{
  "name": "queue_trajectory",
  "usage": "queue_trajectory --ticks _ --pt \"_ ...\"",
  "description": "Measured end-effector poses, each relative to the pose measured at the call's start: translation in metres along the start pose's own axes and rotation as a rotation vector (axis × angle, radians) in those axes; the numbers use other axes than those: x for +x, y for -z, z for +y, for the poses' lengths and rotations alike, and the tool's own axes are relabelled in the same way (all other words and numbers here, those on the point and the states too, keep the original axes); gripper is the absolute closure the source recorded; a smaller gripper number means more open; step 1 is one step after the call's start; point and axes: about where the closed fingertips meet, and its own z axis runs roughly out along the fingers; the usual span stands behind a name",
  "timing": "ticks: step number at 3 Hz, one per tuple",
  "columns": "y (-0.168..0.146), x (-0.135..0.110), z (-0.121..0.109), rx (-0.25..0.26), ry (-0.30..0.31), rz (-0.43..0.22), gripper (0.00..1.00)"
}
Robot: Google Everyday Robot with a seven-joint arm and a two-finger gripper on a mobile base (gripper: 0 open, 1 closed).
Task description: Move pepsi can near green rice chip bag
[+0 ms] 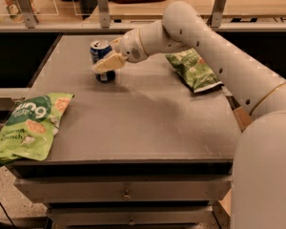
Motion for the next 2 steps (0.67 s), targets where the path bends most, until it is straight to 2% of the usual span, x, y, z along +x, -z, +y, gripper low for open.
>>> queue_trajectory --ticks 1,2 --pt "-0.008 -0.002 0.004 -0.033 -0.022 -0.008 0.62" --pt "-0.001 -0.009 0.016 -0.100 -0.044 -0.014 0.87"
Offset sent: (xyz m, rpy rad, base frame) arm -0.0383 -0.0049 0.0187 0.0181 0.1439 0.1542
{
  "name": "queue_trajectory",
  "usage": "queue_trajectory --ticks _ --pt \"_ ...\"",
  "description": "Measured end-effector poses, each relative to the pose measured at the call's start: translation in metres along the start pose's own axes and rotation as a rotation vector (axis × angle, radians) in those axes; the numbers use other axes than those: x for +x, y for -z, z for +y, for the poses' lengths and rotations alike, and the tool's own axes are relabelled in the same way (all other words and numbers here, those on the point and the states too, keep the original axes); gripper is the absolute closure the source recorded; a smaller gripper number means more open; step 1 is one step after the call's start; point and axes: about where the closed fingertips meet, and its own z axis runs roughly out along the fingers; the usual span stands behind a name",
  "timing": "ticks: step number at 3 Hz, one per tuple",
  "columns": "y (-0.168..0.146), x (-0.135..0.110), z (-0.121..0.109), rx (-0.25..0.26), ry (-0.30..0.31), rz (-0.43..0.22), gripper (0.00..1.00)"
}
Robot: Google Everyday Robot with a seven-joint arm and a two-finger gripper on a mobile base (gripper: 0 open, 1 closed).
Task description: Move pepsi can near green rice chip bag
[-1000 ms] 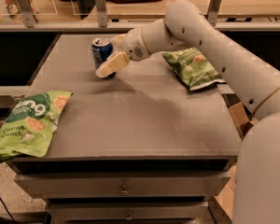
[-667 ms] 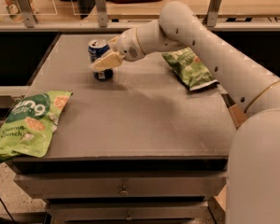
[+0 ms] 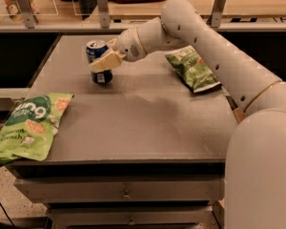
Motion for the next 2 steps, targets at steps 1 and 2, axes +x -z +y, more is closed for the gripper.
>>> queue_trajectory --ticks 1,2 --pt "0.012 -0.015 0.040 -0.088 0.031 0.009 0.99" --pt "0.021 -0.025 0.082 -0.147 0.073 0.005 0.80"
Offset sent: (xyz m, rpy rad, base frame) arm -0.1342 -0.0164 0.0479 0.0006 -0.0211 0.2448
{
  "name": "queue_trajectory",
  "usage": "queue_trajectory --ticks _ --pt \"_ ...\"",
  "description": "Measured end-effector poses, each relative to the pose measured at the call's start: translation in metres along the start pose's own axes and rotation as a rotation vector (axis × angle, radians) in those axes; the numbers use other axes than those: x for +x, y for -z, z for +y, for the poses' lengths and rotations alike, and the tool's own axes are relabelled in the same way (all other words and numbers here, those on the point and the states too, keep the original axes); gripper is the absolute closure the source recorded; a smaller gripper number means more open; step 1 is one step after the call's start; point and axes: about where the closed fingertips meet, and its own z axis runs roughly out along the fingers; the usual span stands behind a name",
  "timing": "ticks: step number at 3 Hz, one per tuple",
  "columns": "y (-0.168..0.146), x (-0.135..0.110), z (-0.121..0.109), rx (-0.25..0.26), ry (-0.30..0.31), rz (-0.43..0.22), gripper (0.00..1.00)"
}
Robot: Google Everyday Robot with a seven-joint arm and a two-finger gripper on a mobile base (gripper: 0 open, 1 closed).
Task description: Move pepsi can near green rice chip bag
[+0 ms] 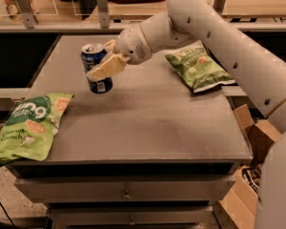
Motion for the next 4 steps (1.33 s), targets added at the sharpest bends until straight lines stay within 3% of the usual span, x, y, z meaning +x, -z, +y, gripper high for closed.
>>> queue_trajectory --ticks 1,2,3,4 --pt "-0.005 -0.012 0.034 -0.028 0.075 -0.017 0.58" --pt "-0.032 -0.015 0.062 -0.097 0.137 -0.032 0.34" --pt "-0.056 -0.016 0.077 -0.147 0.173 -0.039 0.11" --pt "-0.072 -0.008 0.089 -0.184 0.180 -0.024 0.00"
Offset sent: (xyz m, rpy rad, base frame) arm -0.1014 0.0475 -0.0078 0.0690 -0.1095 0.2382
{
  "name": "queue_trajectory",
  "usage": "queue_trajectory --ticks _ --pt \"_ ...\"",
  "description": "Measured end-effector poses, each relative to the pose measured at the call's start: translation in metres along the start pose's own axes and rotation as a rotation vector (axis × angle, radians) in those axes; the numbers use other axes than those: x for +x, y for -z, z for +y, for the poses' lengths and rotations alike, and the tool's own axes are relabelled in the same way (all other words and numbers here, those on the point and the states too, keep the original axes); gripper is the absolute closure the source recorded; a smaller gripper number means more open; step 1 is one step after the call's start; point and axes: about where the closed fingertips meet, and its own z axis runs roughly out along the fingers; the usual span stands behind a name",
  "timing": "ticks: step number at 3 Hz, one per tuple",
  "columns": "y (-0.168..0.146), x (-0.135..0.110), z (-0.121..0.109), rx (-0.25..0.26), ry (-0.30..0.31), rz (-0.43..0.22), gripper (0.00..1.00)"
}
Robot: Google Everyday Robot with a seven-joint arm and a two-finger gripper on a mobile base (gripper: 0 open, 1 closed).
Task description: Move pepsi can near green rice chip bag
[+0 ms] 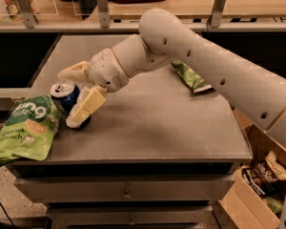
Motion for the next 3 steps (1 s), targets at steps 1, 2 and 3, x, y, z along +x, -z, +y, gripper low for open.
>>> queue_trajectory --ticks 1,2,3 --pt "-0.004 0.009 0.007 -0.005 0.000 0.036 0.00" --pt "-0.002 0.018 0.011 0.007 -0.019 0.066 0.00" --pt "0.016 0.027 0.007 0.034 -0.054 0.091 0.00"
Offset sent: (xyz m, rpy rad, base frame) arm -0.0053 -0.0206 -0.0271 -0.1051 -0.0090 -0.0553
